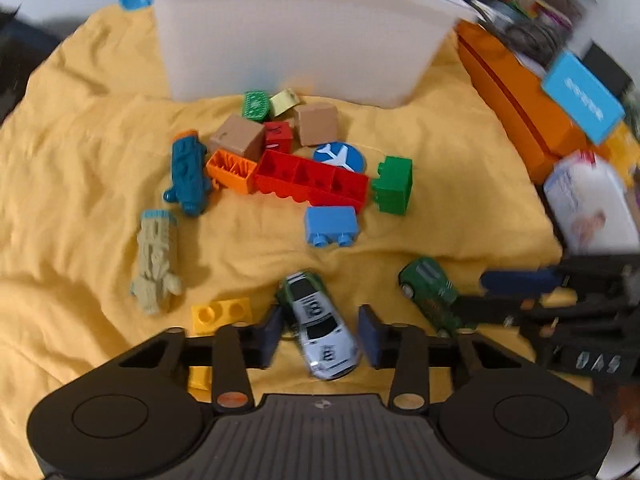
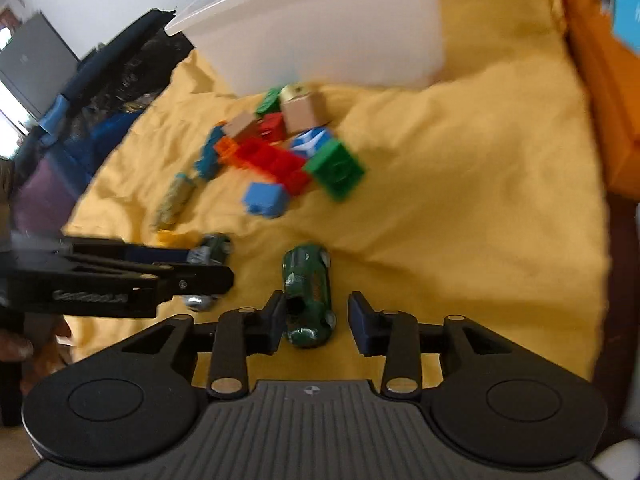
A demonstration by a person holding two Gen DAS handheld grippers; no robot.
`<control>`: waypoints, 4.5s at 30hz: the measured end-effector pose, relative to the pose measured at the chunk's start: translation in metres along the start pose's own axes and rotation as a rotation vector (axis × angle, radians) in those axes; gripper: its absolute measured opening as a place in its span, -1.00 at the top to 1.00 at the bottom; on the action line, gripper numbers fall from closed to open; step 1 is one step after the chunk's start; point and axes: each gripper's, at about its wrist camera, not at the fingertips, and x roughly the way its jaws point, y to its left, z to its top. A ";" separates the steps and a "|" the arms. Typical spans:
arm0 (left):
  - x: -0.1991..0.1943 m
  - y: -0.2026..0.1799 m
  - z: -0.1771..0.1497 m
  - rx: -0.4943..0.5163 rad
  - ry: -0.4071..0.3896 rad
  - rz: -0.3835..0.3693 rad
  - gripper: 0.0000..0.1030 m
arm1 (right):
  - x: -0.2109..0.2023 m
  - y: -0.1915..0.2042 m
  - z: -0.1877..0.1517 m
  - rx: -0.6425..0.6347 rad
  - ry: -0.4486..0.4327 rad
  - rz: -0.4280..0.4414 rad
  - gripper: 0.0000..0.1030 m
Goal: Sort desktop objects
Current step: 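Grasp the white numbered race car with the left tool while the right tool grasps the dark green car, then carry both cars over the bin and open both tools to drop them, then grasp the beige toy figure with the left tool while the right tool grasps the teal figure, then carry both figures over the bin and open both tools to drop them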
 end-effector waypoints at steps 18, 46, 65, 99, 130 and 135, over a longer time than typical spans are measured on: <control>-0.011 0.007 -0.015 0.021 -0.034 -0.040 0.35 | 0.023 0.045 -0.011 -0.306 0.016 -0.158 0.22; -0.066 0.043 0.194 0.039 -0.492 0.051 0.00 | -0.024 0.031 0.191 -0.268 -0.378 -0.277 0.36; -0.042 0.054 0.016 0.069 -0.183 0.084 -0.23 | -0.021 0.040 0.101 -0.302 -0.287 -0.122 0.02; -0.029 0.122 -0.022 -0.083 -0.126 0.150 0.26 | 0.084 0.137 0.093 -0.266 -0.126 -0.009 0.07; -0.048 0.106 -0.034 -0.068 -0.188 0.058 0.55 | 0.032 0.093 0.020 -0.253 -0.038 -0.196 0.49; -0.034 0.101 -0.039 -0.112 -0.116 0.054 0.54 | 0.036 0.078 0.001 -0.264 -0.012 -0.209 0.37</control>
